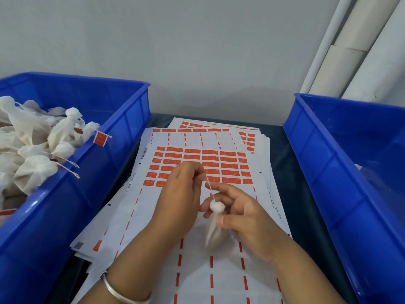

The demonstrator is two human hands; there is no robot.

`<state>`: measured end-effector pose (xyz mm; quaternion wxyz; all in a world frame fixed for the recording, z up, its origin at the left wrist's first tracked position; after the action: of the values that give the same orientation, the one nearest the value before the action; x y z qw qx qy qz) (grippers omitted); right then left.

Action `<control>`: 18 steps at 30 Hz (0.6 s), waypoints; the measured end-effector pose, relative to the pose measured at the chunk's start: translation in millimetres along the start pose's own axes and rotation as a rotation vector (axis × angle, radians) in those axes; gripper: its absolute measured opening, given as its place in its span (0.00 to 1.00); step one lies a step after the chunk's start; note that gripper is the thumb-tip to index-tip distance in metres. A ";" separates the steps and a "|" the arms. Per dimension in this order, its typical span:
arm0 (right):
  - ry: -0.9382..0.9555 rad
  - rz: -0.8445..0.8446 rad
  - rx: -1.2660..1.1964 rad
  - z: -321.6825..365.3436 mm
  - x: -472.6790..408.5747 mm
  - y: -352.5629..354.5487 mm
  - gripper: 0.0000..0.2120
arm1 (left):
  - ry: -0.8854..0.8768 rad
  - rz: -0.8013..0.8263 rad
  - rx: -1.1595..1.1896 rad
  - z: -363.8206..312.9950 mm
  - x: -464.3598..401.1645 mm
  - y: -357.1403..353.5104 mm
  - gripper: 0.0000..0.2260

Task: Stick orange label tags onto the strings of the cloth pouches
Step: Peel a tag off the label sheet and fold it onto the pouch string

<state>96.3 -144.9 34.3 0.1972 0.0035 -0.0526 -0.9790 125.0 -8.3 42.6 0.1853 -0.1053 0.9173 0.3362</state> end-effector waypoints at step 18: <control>-0.049 -0.300 -0.170 43.4 -21.3 2.4 0.06 | -0.140 0.159 -0.035 -28.5 -23.1 47.3 0.06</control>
<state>115.7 -134.4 77.4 0.0472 -0.0291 0.0266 -0.9981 123.3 10.2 99.5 0.2197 -0.0119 0.9016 0.3724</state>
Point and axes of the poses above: each hand's wrist, its own x-axis away from the middle knuckle, its own y-axis out of the back of the hand, z = x × y, the point moved 3 cm from there along -x, towards the middle knuckle, and after that the axes turned 2 degrees about -z, right-handed, at the moved point
